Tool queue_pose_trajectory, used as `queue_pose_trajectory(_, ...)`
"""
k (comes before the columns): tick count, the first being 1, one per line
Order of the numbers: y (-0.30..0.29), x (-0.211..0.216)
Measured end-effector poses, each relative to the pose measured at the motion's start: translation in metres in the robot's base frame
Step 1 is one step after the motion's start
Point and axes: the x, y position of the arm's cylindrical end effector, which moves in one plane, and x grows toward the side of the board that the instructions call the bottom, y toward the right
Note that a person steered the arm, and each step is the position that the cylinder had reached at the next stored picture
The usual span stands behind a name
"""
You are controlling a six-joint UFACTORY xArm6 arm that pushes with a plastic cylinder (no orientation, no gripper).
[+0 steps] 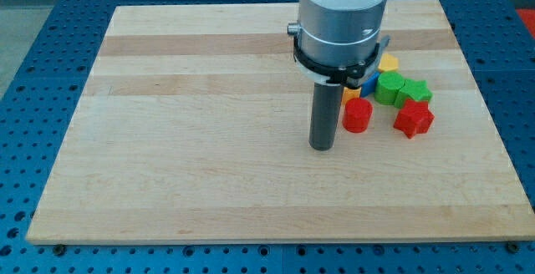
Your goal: Move the red circle towards the green circle
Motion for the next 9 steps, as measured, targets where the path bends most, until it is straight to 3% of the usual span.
queue_pose_trajectory(6, 0.029, -0.044)
queue_pose_trajectory(9, 0.036, -0.045)
